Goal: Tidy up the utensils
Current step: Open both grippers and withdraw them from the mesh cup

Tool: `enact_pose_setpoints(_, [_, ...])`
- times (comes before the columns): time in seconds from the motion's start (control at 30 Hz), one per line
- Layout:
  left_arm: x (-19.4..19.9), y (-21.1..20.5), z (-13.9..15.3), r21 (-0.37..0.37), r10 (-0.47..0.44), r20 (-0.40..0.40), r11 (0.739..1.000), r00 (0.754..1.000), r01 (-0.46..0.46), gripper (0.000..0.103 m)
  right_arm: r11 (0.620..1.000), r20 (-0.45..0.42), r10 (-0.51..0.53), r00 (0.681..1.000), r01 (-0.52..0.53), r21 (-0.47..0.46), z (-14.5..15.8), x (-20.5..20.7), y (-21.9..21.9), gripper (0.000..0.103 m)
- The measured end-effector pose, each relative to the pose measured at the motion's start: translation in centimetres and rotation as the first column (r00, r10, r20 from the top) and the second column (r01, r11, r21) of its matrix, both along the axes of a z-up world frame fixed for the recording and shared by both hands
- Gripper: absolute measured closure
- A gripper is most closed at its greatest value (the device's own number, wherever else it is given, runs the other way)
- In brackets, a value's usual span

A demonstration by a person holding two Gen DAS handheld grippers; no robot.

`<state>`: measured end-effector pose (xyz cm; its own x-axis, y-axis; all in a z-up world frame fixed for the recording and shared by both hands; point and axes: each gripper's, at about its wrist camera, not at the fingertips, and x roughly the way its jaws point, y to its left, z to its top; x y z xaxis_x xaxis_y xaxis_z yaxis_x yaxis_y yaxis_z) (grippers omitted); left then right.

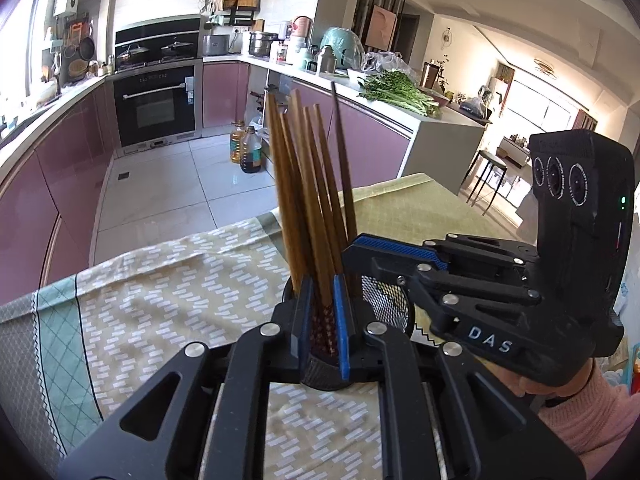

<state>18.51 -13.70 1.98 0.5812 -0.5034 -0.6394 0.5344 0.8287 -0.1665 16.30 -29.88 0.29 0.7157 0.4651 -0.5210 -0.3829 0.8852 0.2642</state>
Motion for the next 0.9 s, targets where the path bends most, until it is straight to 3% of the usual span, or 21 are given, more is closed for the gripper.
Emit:
enact_pose_setpoints(0.17, [-1.3,1.6,-0.2,-0.027,0.049,0.045,0.998,0.998,-0.048,0.073,1.0,0.017,0.01,1.0,-0.01,0.008,0.2,-1.5,0.0,0.089])
enact_pose_setpoints(0.2, [-1.6,2.1,-0.2,-0.037,0.06,0.06,0.998,0.996,-0.058,0.071,1.0,0.025,0.008,1.0,-0.008,0.004,0.3,-1.8,0.1,0.081])
enact_pose_setpoints(0.27, [-2.6,2.9,0.0,-0.046,0.092,0.098,0.995,0.991,-0.088,0.053,1.0,0.053,0.007,0.999,-0.007,-0.01,0.5,-2.8,0.4,0.069])
enact_pose_setpoints(0.33, [-3.8,3.9,0.4,-0.049,0.149,0.16,0.988,0.976,-0.143,0.04,1.0,0.08,0.0,0.997,0.001,-0.016,0.6,-3.7,0.7,0.048])
enact_pose_setpoints(0.37, [-4.2,4.3,0.5,-0.052,0.167,0.177,0.986,0.97,-0.161,0.028,1.0,0.098,-0.008,0.995,0.01,-0.02,0.7,-4.3,0.8,0.045])
enact_pose_setpoints(0.5, [-6.3,6.2,0.7,-0.065,0.263,0.255,0.965,0.93,-0.255,0.01,0.998,0.144,-0.051,0.988,0.055,-0.019,0.7,-5.7,0.9,0.02])
enact_pose_setpoints(0.53, [-6.9,6.7,0.6,-0.07,0.297,0.283,0.955,0.912,-0.289,0.005,0.998,0.157,-0.06,0.986,0.064,-0.024,0.6,-6.0,1.0,0.018])
enact_pose_setpoints(0.57, [-7.4,7.0,0.6,-0.074,0.316,0.296,0.948,0.901,-0.308,0.006,0.997,0.168,-0.065,0.984,0.072,-0.034,0.6,-6.4,1.1,0.018])
enact_pose_setpoints(0.63, [-8.3,7.4,0.6,-0.072,0.335,0.311,0.941,0.889,-0.33,0.006,0.993,0.201,-0.087,0.976,0.101,-0.057,0.5,-7.2,1.4,0.007])
enact_pose_setpoints(0.9, [-11.6,9.6,0.8,-0.102,0.43,0.385,0.899,0.817,-0.425,0.006,0.983,0.3,-0.155,0.941,0.177,-0.047,0.5,-10.3,1.8,0.007])
